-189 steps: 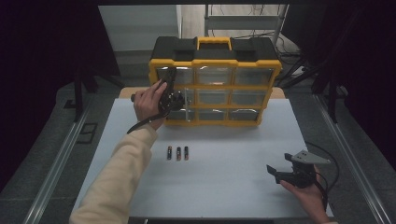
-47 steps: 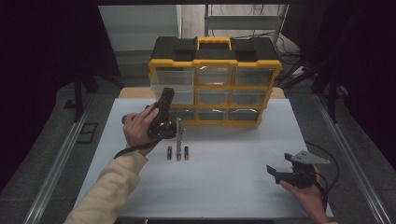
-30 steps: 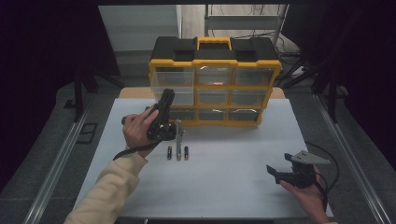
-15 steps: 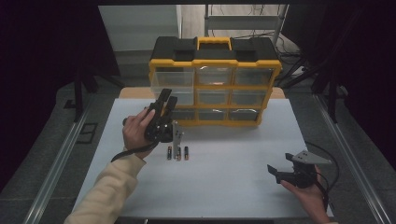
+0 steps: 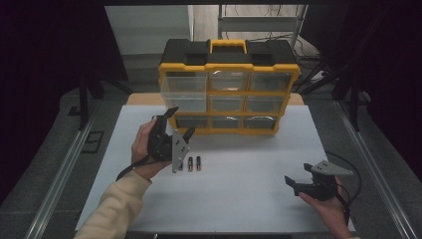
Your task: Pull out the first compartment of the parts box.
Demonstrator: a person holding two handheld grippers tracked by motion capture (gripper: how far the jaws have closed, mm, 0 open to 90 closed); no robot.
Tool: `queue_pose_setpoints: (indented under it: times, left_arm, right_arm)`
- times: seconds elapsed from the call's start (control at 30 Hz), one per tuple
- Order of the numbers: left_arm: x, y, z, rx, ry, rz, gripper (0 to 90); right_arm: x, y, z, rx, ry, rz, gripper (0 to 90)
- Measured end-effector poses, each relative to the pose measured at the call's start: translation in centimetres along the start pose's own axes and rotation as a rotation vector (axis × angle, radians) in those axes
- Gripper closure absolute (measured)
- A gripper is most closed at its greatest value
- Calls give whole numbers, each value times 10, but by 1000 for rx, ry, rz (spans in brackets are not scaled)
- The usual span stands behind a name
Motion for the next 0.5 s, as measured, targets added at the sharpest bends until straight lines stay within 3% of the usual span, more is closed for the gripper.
queue_pose_setpoints:
  times: [0.17, 0.33, 0.5]
  left_arm:
    - [-4, -7, -1, -166, -137, -36, 175]
    - [-8, -17, 3, -284, -220, -67, 135]
    - [-5, -25, 7, -330, -309, -109, 120]
  right_arm:
    - [0, 0, 0, 0, -2, 0, 114]
    - [0, 0, 0, 1, -1, 0, 114]
    - [0, 0, -1, 2, 1, 1, 114]
Point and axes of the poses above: each handheld gripper's, and its own axes: x roughly forward along the jaws, y roughly out of its top, z roughly to its right, the point moved 4 cm from there along x, roughly forward along the jaws, and after that the axes turned 10 degrees about -x, right-handed, at the moved point
